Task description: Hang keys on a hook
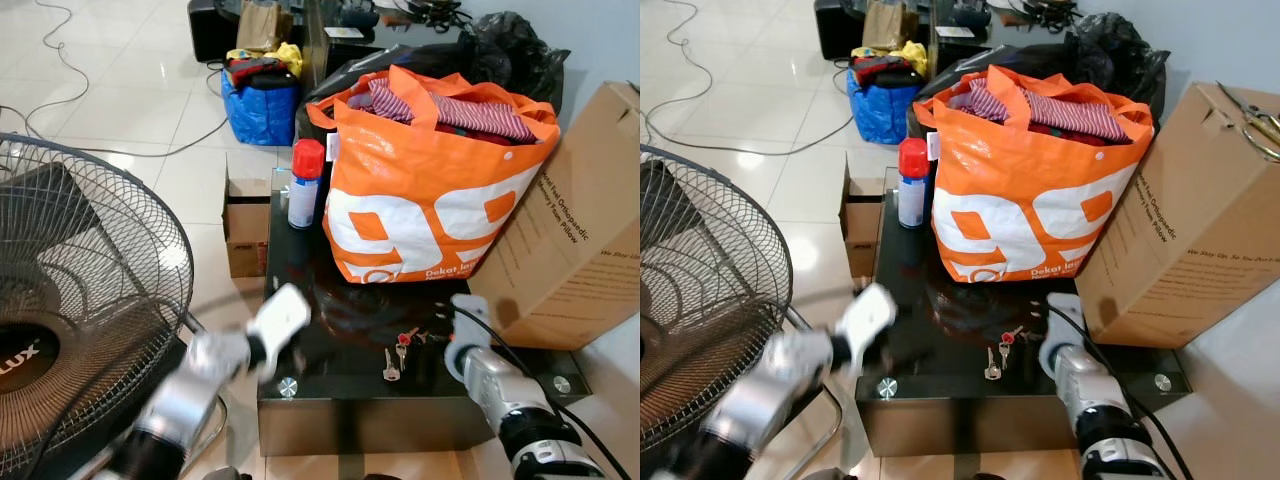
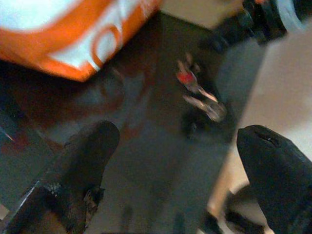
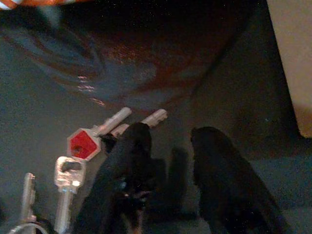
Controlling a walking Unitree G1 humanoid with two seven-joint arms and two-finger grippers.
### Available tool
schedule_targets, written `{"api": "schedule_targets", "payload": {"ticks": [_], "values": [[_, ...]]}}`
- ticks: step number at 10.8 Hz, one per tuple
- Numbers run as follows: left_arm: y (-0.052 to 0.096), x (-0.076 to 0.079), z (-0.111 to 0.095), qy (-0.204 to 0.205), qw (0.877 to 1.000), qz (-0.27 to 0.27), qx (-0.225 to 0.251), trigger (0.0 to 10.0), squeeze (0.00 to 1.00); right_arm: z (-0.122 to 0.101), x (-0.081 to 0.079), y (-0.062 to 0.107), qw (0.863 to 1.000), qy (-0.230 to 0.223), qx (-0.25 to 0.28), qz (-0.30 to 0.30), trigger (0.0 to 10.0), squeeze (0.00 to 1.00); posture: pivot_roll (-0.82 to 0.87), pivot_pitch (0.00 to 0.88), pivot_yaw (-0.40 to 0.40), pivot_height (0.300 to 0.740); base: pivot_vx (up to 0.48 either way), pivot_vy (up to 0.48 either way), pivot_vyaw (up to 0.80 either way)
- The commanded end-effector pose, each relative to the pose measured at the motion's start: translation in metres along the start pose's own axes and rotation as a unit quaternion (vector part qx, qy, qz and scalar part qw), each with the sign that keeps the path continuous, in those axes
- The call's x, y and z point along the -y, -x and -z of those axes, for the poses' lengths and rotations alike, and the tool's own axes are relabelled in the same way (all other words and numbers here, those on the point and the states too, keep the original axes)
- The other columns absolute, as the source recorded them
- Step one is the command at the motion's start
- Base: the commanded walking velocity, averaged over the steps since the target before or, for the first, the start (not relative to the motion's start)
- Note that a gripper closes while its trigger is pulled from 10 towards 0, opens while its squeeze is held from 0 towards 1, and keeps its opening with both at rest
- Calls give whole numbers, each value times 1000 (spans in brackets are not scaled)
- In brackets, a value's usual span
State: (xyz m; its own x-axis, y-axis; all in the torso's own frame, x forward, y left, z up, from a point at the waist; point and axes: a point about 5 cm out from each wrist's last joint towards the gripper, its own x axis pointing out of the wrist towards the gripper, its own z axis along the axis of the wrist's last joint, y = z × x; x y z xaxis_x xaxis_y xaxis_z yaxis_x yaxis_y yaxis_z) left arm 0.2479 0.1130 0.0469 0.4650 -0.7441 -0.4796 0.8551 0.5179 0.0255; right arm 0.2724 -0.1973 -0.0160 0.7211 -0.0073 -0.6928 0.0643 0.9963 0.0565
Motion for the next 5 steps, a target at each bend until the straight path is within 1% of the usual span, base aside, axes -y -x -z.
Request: {"api": "schedule_targets", "payload": {"ticks": [1, 3, 4, 5], "values": [[2, 7, 2, -4, 1000, 18, -6, 10000, 0, -5, 6, -1, 1000, 0, 8, 1, 10000, 1000, -109, 0, -109, 740, 0, 0, 0], [6, 12, 6, -4, 1000, 24, -12, 10000, 0, -4, 6, -2, 1000, 0, 6, -20, 10000, 1000, -107, 0, -114, 740, 0, 0, 0], [8, 11, 5, -5, 1000, 21, -13, 10000, 0, -4, 2, -3, 999, 0, 10, -40, 10000, 1000, -99, 6, -115, 740, 0, 0, 0], [11, 12, 3, -7, 1000, 18, -11, 10000, 0, -2, -1, -4, 999, 23, 8, -49, 10000, 1000, -91, 11, -116, 740, 0, 0, 0]]}}
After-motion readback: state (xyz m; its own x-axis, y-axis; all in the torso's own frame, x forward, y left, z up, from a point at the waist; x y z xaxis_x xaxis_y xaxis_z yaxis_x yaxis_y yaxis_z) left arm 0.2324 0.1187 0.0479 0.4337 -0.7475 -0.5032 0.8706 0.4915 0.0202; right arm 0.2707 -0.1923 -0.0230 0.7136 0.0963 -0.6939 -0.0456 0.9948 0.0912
